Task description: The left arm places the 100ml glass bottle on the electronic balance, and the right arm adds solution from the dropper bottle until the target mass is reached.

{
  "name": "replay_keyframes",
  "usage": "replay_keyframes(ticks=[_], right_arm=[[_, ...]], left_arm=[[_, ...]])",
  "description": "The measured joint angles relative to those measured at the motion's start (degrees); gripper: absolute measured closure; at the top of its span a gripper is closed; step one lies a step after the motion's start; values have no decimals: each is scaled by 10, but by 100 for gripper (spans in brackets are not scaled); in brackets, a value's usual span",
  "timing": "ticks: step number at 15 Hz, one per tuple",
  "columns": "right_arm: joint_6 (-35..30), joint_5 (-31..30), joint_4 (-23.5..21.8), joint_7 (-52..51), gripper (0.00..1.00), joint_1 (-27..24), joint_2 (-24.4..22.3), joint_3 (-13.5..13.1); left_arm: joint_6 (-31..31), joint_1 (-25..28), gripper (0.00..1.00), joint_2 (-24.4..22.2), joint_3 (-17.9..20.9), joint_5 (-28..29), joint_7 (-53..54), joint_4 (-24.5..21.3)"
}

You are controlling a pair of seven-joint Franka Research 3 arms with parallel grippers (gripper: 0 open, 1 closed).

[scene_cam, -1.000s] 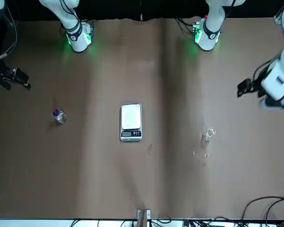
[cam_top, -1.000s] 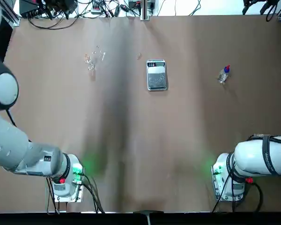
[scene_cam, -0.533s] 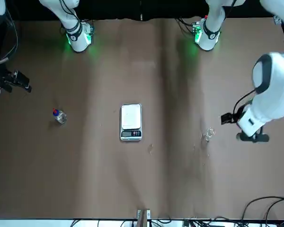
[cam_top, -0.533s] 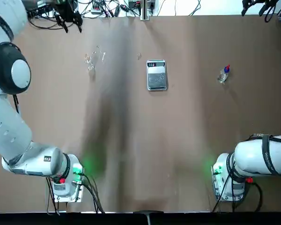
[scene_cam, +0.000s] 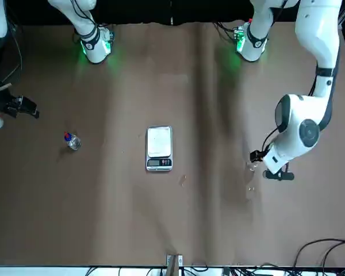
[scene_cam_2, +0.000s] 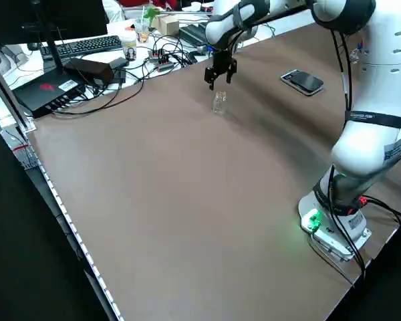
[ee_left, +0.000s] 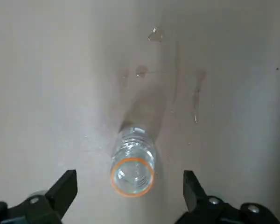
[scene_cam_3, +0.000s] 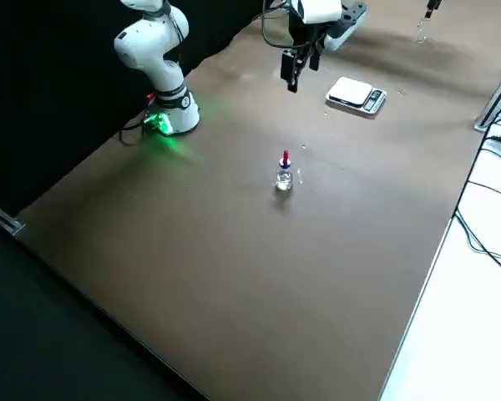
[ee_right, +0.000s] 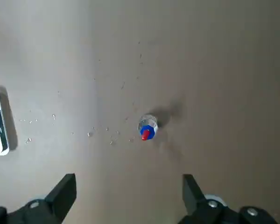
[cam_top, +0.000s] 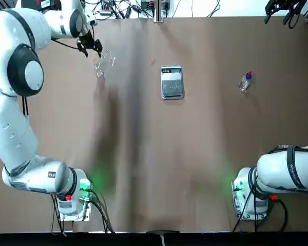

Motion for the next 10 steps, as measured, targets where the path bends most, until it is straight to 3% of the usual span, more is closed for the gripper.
replay_keyframes(ticks=[4,10], right_arm=[[15,0,-9,0,2,-1,16,0],[167,0,-112,0,6,-14,33,-2]], left_arm=[[5,-9,0,22,0,5,0,-3],[5,-6,3,24,2,15,0,-17]])
